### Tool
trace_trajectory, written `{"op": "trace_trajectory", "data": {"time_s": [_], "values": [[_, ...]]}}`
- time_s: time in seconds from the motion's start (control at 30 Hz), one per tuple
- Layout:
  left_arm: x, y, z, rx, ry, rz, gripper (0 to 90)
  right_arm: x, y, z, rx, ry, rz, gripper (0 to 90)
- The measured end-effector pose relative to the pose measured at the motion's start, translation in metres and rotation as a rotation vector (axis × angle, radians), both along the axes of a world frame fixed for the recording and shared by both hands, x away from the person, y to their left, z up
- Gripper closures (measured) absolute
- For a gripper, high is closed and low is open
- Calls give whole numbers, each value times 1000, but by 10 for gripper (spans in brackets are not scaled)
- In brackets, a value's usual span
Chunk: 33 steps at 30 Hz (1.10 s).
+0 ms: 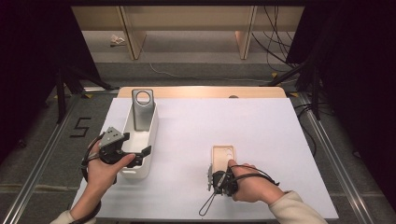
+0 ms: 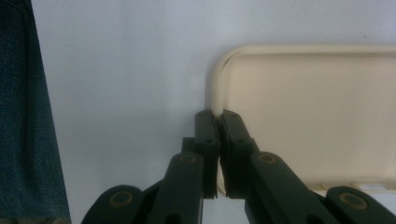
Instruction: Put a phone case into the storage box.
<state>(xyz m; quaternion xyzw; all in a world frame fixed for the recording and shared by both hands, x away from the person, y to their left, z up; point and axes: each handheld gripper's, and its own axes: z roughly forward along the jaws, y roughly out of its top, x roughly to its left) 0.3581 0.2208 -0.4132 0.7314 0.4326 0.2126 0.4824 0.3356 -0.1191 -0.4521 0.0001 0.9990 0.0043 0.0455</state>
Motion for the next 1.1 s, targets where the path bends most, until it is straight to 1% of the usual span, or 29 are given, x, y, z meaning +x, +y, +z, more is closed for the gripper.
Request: {"op": "trace_trajectory", "data": {"time_s": [0.17, 0.2, 0.37, 0.43, 0.6, 0.67, 0.7, 0.83, 0.87, 0.9, 0.93, 0.97, 1.0, 1.03, 1.07, 1.1], "values": [[0, 0, 0, 1, 1, -1, 14, 0, -1, 0, 9, 6, -11, 876], [0, 0, 0, 1, 0, -1, 14, 1, -1, 0, 17, 7, -9, 877], [0, 0, 0, 1, 0, -1, 15, 1, -2, 3, 23, 9, -8, 881], [0, 0, 0, 1, 0, -1, 16, 2, -2, 4, 37, 3, -7, 882], [0, 0, 0, 0, -1, -2, 16, 3, -4, 9, 47, -10, -12, 882], [0, 0, 0, -1, -2, -1, 16, 3, -5, 11, 69, -24, -13, 882], [0, 0, 0, -2, -3, -2, 16, 4, -5, 12, 89, -33, -18, 883], [-1, 0, 0, -3, -4, -3, 17, 5, -8, 18, 118, -48, -27, 883], [-1, 0, 0, -2, -4, -4, 18, 6, -8, 18, 139, -58, -23, 883], [-1, -1, 0, -2, -4, -4, 18, 7, -9, 19, 154, -58, -21, 883], [-1, -1, 0, -3, -5, -5, 19, 6, -10, 20, 154, -56, -31, 883], [-1, -1, 1, -3, -5, -5, 19, 7, -11, 22, 168, -64, -32, 883], [-1, -1, 1, -3, -5, -5, 19, 7, -12, 22, 176, -57, -32, 883], [-1, -1, 1, -4, -6, -7, 19, 7, -13, 22, 198, -62, -27, 883], [-1, -1, 1, -3, -6, -7, 20, 8, -14, 23, 205, -64, -28, 883], [-1, -1, 1, -4, -6, -7, 20, 7, -14, 23, 207, -55, -34, 883]]}}
